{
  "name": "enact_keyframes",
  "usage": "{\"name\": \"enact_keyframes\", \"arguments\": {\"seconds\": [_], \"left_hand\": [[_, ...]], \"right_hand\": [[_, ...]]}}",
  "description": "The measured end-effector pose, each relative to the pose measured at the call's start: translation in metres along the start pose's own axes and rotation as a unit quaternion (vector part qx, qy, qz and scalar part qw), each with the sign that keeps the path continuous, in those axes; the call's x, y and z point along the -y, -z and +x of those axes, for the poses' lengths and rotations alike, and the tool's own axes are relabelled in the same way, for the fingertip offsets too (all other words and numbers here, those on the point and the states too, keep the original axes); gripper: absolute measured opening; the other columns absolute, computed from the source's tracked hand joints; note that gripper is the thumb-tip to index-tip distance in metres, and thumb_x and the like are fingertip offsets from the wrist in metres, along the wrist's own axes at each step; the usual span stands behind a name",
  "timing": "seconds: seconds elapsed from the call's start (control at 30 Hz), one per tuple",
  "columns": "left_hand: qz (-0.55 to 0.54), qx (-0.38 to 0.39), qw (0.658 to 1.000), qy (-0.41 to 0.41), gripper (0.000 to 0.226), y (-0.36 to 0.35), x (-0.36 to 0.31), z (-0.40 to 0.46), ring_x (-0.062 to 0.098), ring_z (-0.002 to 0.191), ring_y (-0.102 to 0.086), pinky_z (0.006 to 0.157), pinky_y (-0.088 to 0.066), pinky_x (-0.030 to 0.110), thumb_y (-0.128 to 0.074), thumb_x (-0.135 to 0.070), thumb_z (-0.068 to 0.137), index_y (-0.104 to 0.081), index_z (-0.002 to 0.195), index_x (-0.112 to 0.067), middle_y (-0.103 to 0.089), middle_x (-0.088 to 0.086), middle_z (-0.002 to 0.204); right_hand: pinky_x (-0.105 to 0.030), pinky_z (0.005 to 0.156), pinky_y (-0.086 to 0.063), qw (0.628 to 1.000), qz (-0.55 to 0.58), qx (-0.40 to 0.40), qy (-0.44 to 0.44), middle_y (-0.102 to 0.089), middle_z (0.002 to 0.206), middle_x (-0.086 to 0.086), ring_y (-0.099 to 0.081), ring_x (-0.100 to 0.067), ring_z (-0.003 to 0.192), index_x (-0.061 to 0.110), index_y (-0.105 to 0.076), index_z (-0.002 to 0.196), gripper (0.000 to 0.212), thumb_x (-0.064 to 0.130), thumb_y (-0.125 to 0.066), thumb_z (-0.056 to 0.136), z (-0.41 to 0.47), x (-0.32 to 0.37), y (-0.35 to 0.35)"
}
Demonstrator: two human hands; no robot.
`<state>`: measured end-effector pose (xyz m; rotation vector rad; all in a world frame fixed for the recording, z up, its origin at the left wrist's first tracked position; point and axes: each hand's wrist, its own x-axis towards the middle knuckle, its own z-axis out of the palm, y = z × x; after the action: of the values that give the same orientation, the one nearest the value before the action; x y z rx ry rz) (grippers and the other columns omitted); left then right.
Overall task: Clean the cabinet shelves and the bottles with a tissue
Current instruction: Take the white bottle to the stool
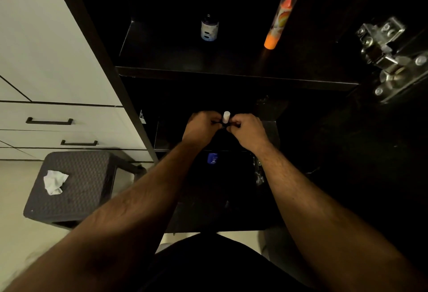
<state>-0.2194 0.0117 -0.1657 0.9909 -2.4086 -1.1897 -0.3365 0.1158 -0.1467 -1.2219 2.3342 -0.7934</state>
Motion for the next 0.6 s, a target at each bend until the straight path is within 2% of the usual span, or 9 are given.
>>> {"name": "enact_keyframes", "arguments": {"seconds": [0.1, 0.23, 0.37, 0.4, 0.5, 0.6], "left_hand": [[-0.001, -0.021, 1.000, 0.002, 0.024, -0.003, 0.001, -0.004, 0.014, 0.104, -0.065, 0.094, -0.050, 0.033, -0.066, -0.013, 0.088, -0.071, 0.112, -0.014, -0.071, 0.000, 0.110], [-0.008, -0.049, 0.999, -0.005, 0.024, -0.005, 0.003, -0.010, 0.011, 0.100, -0.066, 0.086, -0.049, 0.022, -0.070, -0.019, 0.086, -0.072, 0.109, -0.012, -0.072, -0.001, 0.106], [-0.055, -0.045, 0.997, 0.007, 0.024, -0.002, 0.004, -0.022, 0.006, 0.090, -0.066, 0.074, -0.047, 0.009, -0.072, -0.021, 0.085, -0.072, 0.107, -0.013, -0.071, -0.005, 0.100], [-0.078, -0.045, 0.996, 0.014, 0.023, -0.001, 0.003, -0.025, 0.005, 0.088, -0.065, 0.072, -0.048, 0.010, -0.072, -0.020, 0.085, -0.071, 0.107, -0.013, -0.071, -0.005, 0.098], [-0.143, -0.026, 0.989, 0.020, 0.022, 0.006, -0.003, -0.038, 0.007, 0.082, -0.065, 0.068, -0.055, 0.021, -0.069, -0.017, 0.087, -0.068, 0.109, -0.013, -0.070, 0.000, 0.096], [-0.185, -0.001, 0.983, 0.017, 0.024, 0.012, -0.002, -0.053, 0.006, 0.081, -0.065, 0.068, -0.054, 0.020, -0.066, -0.014, 0.090, -0.065, 0.113, -0.010, -0.068, 0.003, 0.096]], "right_hand": [[-0.024, 0.076, -0.045, 1.000, 0.007, -0.002, 0.005, -0.070, 0.099, -0.001, -0.061, -0.012, 0.089, 0.013, -0.072, 0.104, 0.015, 0.015, -0.065, 0.090, -0.004, -0.001, -0.002], [-0.025, 0.073, -0.045, 1.000, 0.026, -0.008, 0.009, -0.068, 0.096, 0.000, -0.061, -0.013, 0.086, 0.012, -0.070, 0.103, 0.014, 0.014, -0.062, 0.092, -0.009, -0.004, -0.006], [-0.021, 0.076, -0.043, 0.997, 0.071, -0.006, 0.001, -0.065, 0.094, 0.006, -0.059, -0.008, 0.087, 0.010, -0.070, 0.105, 0.016, 0.012, -0.061, 0.093, -0.017, 0.001, -0.004], [-0.019, 0.076, -0.044, 0.996, 0.089, -0.002, -0.005, -0.064, 0.093, 0.006, -0.059, -0.007, 0.086, 0.010, -0.070, 0.107, 0.016, 0.012, -0.060, 0.094, -0.019, 0.002, -0.003], [-0.008, 0.059, -0.043, 0.984, 0.174, 0.026, -0.037, -0.061, 0.083, 0.010, -0.056, -0.001, 0.072, 0.012, -0.068, 0.110, 0.017, 0.014, -0.058, 0.096, -0.029, 0.007, 0.002], [-0.014, 0.047, -0.041, 0.968, 0.236, 0.054, -0.067, -0.060, 0.076, 0.005, -0.053, -0.004, 0.064, 0.018, -0.066, 0.109, 0.015, 0.014, -0.058, 0.097, -0.041, 0.009, 0.005]]}}
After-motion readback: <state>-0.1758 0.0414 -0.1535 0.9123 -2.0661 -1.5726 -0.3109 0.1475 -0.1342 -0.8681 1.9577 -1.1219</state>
